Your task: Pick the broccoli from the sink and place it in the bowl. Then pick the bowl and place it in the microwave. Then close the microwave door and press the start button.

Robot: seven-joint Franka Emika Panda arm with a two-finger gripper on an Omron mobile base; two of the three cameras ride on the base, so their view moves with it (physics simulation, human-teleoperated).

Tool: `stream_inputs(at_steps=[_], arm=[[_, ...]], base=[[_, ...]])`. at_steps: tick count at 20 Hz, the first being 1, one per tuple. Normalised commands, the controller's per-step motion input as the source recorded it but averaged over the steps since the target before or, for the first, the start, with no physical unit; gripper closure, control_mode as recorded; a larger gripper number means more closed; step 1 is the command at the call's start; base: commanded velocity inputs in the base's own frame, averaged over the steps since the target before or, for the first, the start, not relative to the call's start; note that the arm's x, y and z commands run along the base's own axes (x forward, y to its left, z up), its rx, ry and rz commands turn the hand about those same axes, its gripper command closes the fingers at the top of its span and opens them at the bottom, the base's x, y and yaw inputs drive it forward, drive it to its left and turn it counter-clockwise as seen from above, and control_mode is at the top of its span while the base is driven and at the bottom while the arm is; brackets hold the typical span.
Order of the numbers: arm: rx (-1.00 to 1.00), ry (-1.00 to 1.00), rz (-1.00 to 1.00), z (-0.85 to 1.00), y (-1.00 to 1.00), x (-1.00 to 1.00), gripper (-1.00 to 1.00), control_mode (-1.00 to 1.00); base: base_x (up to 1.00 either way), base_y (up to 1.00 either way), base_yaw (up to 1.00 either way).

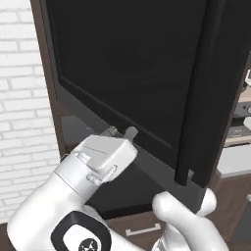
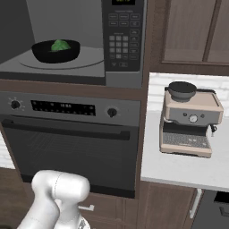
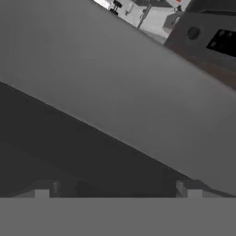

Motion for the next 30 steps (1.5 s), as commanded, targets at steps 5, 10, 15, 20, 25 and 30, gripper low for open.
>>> stream_inputs(at_steps=[5, 10, 15, 20, 25, 30], arm=[[0.26, 0.09, 0.36, 0.13, -0.93, -0.07, -1.0, -1.0], [0.29, 0.09, 0.38, 0.31, -0.86, 0.1, -1.0, -1.0], [0.28, 0.11, 0.38, 0.53, -0.75, 0.6, -1.0, -1.0], [0.24, 0.07, 0.38, 0.44, -0.59, 0.79, -1.0, -1.0], [0.21, 0.03, 0.44, -0.03, -0.26, 0.9, -1.0, -1.0], [0.18, 0.0, 0.35, -0.23, 0.0, 1.0, -1.0, -1.0]], base=[[0.0, 0.0, 0.0], [0.0, 0.0, 0.0], [0.0, 0.0, 0.0], [0.0, 0.0, 0.0], [0.0, 0.0, 0.0], [0.0, 0.0, 0.0]])
